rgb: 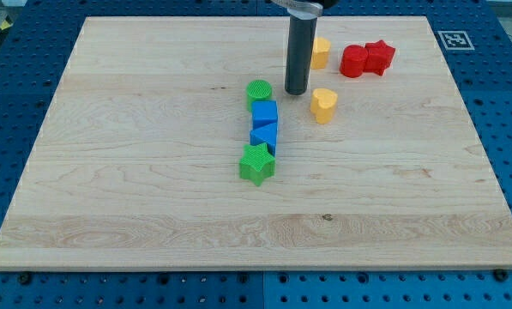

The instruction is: Move the heart towards the center right side of the board

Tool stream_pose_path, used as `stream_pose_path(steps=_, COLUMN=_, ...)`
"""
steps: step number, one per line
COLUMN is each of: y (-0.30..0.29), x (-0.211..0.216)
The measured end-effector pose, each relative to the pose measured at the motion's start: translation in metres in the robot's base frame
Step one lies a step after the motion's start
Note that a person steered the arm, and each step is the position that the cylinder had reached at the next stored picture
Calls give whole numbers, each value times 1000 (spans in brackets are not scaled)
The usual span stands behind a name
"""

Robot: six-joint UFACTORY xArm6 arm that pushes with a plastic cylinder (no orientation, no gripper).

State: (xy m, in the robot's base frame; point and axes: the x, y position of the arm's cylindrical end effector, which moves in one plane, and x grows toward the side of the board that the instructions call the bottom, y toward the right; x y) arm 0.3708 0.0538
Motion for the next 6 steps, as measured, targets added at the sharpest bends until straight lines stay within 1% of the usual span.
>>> stream_pose_path(steps=1, y=10, x=15)
stream_pose_path(steps=3, y=88, x=21)
stream_pose_path(steps=5, y=45, x=23)
stream_pose_path(steps=6, y=61, x=32)
